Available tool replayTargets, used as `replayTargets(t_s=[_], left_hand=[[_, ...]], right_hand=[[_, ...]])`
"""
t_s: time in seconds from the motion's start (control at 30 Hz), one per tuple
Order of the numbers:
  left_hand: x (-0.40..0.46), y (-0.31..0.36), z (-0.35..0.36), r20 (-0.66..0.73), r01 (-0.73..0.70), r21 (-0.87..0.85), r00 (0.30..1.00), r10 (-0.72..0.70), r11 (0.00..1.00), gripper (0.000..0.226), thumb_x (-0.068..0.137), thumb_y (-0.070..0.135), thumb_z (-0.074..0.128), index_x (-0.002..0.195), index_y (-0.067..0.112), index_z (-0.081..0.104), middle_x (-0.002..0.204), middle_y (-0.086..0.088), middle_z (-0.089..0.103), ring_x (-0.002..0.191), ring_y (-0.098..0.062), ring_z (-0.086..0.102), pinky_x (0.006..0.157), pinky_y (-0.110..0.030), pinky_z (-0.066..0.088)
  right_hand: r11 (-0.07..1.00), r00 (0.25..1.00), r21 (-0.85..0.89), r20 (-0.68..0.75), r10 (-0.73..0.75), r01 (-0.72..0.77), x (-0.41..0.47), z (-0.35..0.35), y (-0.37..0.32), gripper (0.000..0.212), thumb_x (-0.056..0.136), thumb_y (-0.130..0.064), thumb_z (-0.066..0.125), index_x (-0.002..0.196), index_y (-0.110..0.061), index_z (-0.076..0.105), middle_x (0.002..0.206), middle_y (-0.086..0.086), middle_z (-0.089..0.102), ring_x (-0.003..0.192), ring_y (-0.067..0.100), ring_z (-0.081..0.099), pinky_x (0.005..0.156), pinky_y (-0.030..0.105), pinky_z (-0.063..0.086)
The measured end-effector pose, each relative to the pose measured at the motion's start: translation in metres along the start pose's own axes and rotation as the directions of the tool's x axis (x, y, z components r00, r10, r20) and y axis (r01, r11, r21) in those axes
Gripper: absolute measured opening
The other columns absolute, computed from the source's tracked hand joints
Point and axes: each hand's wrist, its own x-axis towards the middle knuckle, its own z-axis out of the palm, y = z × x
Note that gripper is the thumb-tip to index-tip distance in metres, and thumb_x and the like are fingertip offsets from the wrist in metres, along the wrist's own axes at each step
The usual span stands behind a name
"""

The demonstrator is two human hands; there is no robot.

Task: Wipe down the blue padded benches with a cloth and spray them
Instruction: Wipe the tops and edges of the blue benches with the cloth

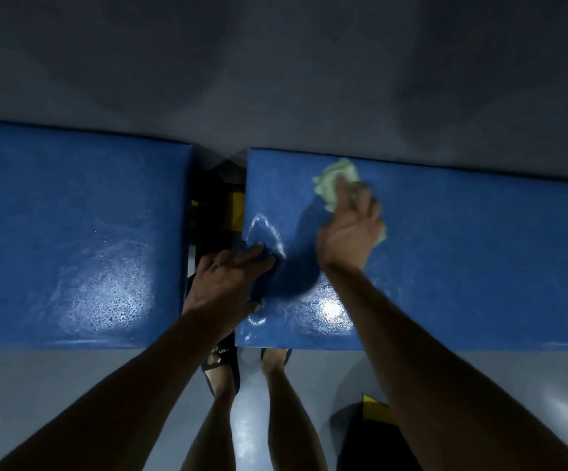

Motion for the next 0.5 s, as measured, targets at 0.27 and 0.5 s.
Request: replayTargets(t_s=[0.27, 0.5], left_hand=[[-0.001, -0.002, 0.000, -0.011, -0.002, 0.012, 1.000, 0.003, 1.000, 0.088, 0.081, 0.046, 0.071, 0.151, 0.047, 0.018, 0.162, 0.021, 0.009, 0.135, -0.021, 0.036, 0.111, -0.037, 0.022], [-0.001, -0.004, 0.004, 0.000, -0.005, 0.003, 1.000, 0.005, 1.000, 0.086, 0.083, 0.047, 0.068, 0.152, 0.047, 0.015, 0.163, 0.019, 0.007, 0.135, -0.021, 0.034, 0.112, -0.038, 0.022]], right_hand=[[0.745, 0.756, -0.133, 0.167, -0.633, 0.654, 0.039, -0.019, 0.063, 0.064, 0.083, -0.010, 0.044, 0.144, -0.031, 0.047, 0.142, 0.002, 0.052, 0.111, 0.030, 0.052, 0.082, 0.037, 0.045], [0.994, 0.991, 0.018, -0.085, 0.107, -0.106, 0.048, -0.016, 0.082, 0.064, 0.071, -0.007, 0.054, 0.133, -0.022, 0.060, 0.138, 0.008, 0.056, 0.111, 0.038, 0.055, 0.090, 0.042, 0.046]])
